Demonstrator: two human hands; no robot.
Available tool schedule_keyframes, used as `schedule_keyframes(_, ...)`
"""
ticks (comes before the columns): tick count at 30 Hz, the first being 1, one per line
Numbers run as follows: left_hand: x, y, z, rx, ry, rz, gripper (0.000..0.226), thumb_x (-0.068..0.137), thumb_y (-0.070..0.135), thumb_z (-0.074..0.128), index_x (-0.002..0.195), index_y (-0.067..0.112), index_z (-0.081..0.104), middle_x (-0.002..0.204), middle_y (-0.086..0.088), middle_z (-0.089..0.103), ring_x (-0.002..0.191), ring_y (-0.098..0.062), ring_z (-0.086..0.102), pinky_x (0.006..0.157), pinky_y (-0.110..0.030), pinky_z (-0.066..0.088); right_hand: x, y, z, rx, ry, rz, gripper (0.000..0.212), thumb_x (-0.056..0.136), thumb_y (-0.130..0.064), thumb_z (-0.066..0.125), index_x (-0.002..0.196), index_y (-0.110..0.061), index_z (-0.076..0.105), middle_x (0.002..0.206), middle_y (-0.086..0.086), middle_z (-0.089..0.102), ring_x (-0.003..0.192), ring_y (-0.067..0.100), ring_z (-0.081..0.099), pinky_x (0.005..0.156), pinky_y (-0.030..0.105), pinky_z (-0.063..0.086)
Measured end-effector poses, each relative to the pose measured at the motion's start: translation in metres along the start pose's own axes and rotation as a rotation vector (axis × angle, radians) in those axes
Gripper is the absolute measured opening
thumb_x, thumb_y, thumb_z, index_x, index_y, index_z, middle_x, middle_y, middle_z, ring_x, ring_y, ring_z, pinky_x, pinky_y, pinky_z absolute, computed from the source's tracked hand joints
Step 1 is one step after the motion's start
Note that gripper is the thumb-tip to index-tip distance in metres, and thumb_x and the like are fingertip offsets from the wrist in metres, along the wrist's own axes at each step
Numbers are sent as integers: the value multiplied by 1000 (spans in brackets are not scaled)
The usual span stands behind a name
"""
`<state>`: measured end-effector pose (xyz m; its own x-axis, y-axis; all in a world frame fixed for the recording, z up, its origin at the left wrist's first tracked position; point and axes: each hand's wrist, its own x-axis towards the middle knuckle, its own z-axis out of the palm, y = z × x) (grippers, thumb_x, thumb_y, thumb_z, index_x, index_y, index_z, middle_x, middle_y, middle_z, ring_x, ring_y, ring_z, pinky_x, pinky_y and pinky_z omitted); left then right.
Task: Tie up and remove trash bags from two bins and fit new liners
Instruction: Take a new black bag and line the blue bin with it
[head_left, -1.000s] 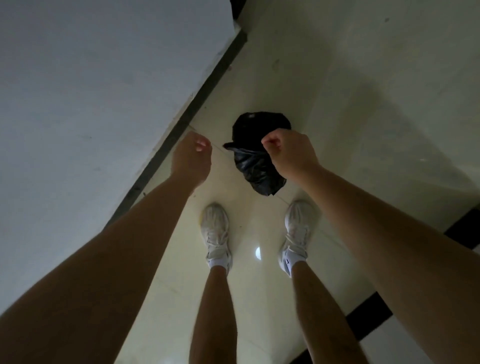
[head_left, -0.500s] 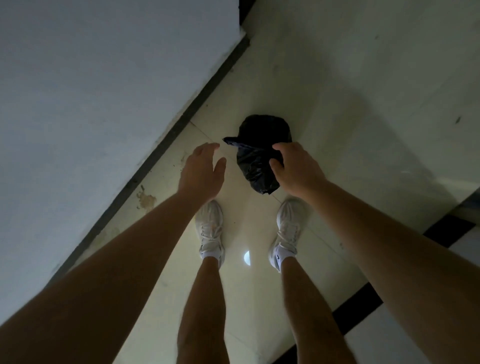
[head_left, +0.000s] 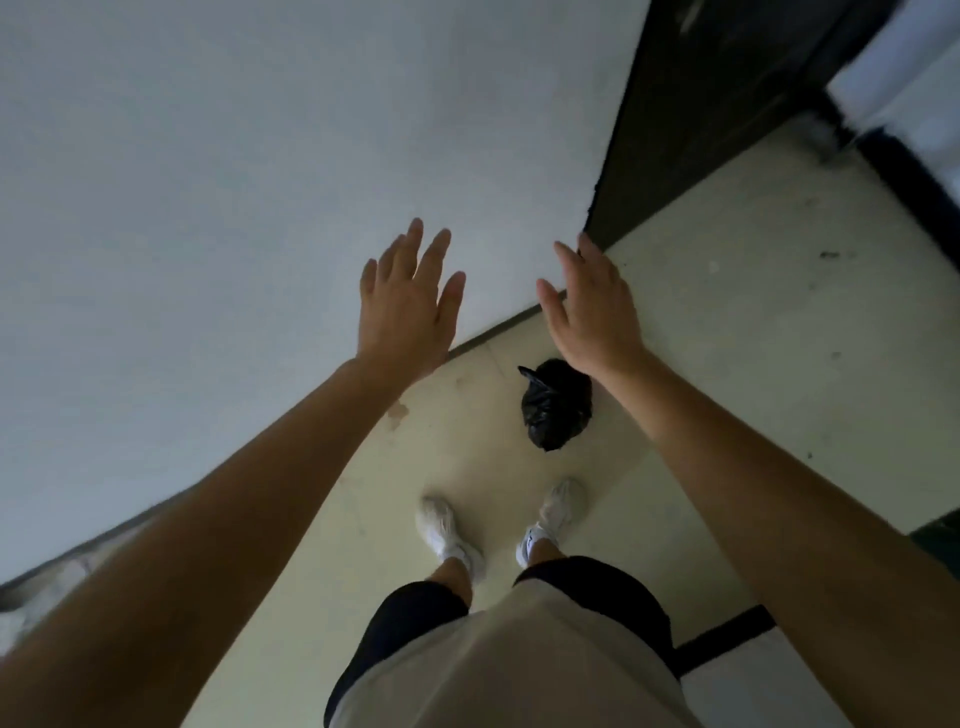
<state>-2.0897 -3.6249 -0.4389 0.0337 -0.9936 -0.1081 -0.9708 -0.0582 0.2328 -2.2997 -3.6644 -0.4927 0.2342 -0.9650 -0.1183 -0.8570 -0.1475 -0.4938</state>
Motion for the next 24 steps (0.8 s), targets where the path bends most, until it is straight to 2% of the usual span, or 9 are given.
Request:
schedule_keyframes(6, -105, -63, -122, 146, 203, -121, 59, 104, 50, 23, 156, 22, 20, 165, -10, 11, 151, -30, 13, 121, -55, 12, -12, -140, -57, -104, 39, -432, 60, 105, -49, 28, 156, -18, 23, 165, 13, 14, 151, 31, 16, 121, 46, 21)
schedule_keyframes(11, -224, -160, -215, 232, 372, -356, 61, 103, 52, 18, 156, 23, 18, 165, -9, 7, 151, -30, 10, 120, -56, 10, -46, -295, -65, -127, 144, -693, 57, 104, -48, 33, 153, -20, 31, 163, 17, 20, 149, 36, 22, 118, 48, 24)
schedule_keyframes(16, -415, -268, -284, 256, 567, -611, 60, 103, 51, 23, 156, 24, 18, 165, -8, 6, 152, -29, 9, 121, -55, 9, -136, -483, -11, -56, 164, -913, 57, 102, -47, 38, 153, -20, 33, 162, 18, 21, 148, 36, 24, 117, 48, 24)
schedule_keyframes(21, -631, -357, -339, 373, 717, -922, 61, 103, 55, 20, 157, 27, 16, 166, -7, 4, 152, -28, 6, 121, -55, 8, -272, -678, 68, 60, 71, -1212, 58, 103, -49, 36, 153, -21, 31, 163, 16, 19, 149, 34, 22, 119, 47, 22)
schedule_keyframes(24, -746, -395, -345, 390, 818, -1114, 59, 103, 54, 22, 155, 26, 21, 165, -8, 9, 151, -30, 11, 120, -56, 12, -358, -767, 117, 82, -10, -1410, 59, 103, -51, 32, 154, -21, 29, 164, 15, 18, 150, 32, 20, 120, 48, 22)
